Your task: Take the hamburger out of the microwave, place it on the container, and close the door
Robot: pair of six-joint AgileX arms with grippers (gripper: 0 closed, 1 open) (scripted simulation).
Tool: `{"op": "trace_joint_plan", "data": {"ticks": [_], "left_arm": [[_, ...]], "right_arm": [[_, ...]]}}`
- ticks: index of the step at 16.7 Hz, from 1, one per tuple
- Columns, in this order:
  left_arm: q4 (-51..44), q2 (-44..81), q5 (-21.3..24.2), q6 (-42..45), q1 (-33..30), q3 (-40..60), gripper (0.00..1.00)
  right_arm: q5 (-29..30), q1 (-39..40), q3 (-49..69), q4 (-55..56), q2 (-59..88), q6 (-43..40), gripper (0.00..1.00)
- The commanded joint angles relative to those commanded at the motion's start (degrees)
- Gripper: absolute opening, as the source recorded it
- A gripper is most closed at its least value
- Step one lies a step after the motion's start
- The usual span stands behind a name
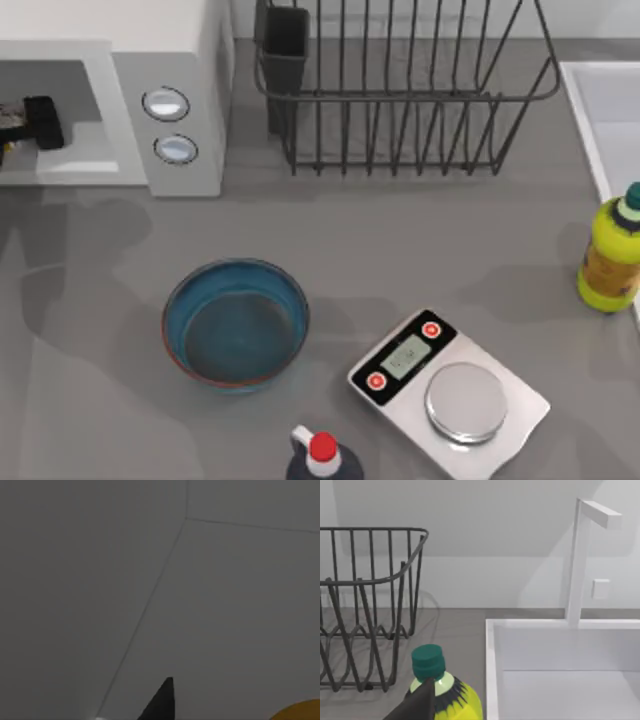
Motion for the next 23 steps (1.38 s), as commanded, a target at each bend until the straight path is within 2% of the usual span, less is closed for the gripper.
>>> {"op": "trace_joint_plan", "data": {"ticks": [5,13,16,23], "left_arm": [[4.8,-2.1,1.2,0.4,1.3,-6.4,0.0],[24.6,-11.5,6.1,2.0,6.6,-37.7,0.0],[30.7,-14.5,7.6,2.5,8.2,-46.1,0.0],[33.2,-15.5,8.1,2.8,8.5,-48.9,0.0]], "right_arm": [[0.0,0.0,0.0,0.0,0.0,0.0,1.0],[0.0,0.0,0.0,0.0,0.0,0.0,1.0],[0.0,0.0,0.0,0.0,0.0,0.0,1.0],[0.0,0.0,0.0,0.0,0.0,0.0,1.0]]}}
